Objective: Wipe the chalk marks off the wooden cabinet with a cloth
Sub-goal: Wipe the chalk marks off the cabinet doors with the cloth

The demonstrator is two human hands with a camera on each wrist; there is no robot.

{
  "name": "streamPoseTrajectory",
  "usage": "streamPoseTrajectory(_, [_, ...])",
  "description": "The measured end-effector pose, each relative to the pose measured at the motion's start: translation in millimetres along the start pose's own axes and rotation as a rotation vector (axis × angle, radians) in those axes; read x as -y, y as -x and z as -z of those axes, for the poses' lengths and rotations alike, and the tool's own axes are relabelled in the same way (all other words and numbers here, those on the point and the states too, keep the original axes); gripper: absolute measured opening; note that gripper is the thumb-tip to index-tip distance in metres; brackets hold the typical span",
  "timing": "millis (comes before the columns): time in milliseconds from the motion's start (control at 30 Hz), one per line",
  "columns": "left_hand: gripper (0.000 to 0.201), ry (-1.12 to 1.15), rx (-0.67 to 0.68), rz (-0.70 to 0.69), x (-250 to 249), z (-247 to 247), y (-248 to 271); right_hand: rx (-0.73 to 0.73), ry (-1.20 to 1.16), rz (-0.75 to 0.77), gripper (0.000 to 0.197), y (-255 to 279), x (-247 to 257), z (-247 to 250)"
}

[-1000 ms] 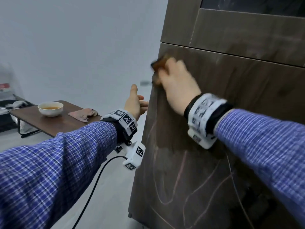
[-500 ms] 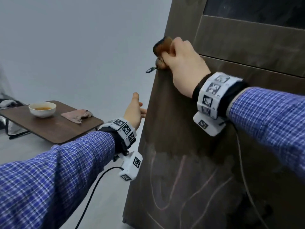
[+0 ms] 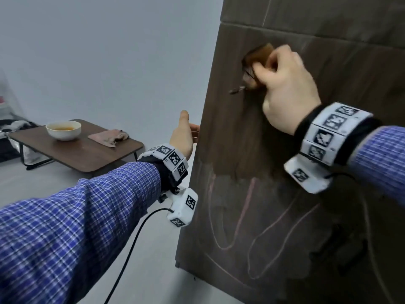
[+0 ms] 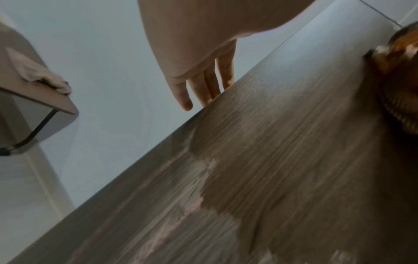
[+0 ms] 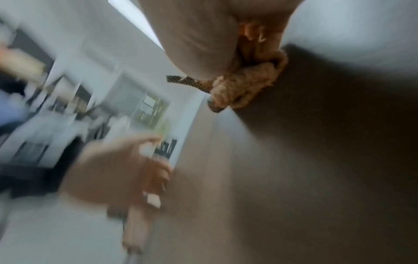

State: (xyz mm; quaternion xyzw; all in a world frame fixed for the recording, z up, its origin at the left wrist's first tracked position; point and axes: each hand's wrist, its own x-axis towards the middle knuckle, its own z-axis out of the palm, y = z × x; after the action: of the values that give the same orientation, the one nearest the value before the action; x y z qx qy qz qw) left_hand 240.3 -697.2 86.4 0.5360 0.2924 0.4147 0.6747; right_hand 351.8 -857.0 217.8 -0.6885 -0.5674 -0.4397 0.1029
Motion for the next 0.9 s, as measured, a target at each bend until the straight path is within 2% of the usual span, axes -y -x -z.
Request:
streamPoseTrajectory(67, [0.069,-0.028,0.01,0.04,21,8,3,0.0,0.016,0.015,0.042,8,28,-25])
streamPoseTrajectory(200, [0.072,-0.07,0.047,0.134,88,26,12,0.128,0.01,0.281,0.025,93,94,-123])
streamPoseTrajectory(300, [0.075,-0.079,0.007,0.201,140,38,21,0.389,-0.049,0.363,0.017,183,135,-190])
streamPoseTrajectory(367, [0.079,-0.091,0.016,0.234,162,43,24,0.575,-0.043,0.393,0.019,230,146,-211])
streamPoseTrajectory(400, [0.08,-0.099,0.021,0.24,168,45,24,0.621,-0.028,0.41,0.02,243,146,-213])
streamPoseTrajectory(433, [0.079,-0.11,0.022,0.243,172,45,24,0.615,-0.022,0.422,0.019,248,143,-212])
streamPoseTrajectory(500, [0.076,-0.123,-0.001,0.231,175,44,23,0.514,-0.035,0.404,0.017,227,132,-196])
streamPoseTrajectory(633, [0.079,-0.132,-0.001,0.194,177,45,18,0.152,-0.001,0.171,0.024,122,101,-132])
streamPoseTrajectory(700, [0.082,-0.126,0.002,0.203,177,47,18,0.059,-0.043,0.066,0.027,85,93,-107])
streamPoseTrajectory(800, [0.079,-0.083,-0.011,0.223,178,49,22,0.047,-0.08,0.042,0.022,81,111,-116])
streamPoseTrajectory(900, [0.073,-0.003,-0.071,0.262,184,54,28,0.187,-0.072,0.188,0.026,129,146,-166])
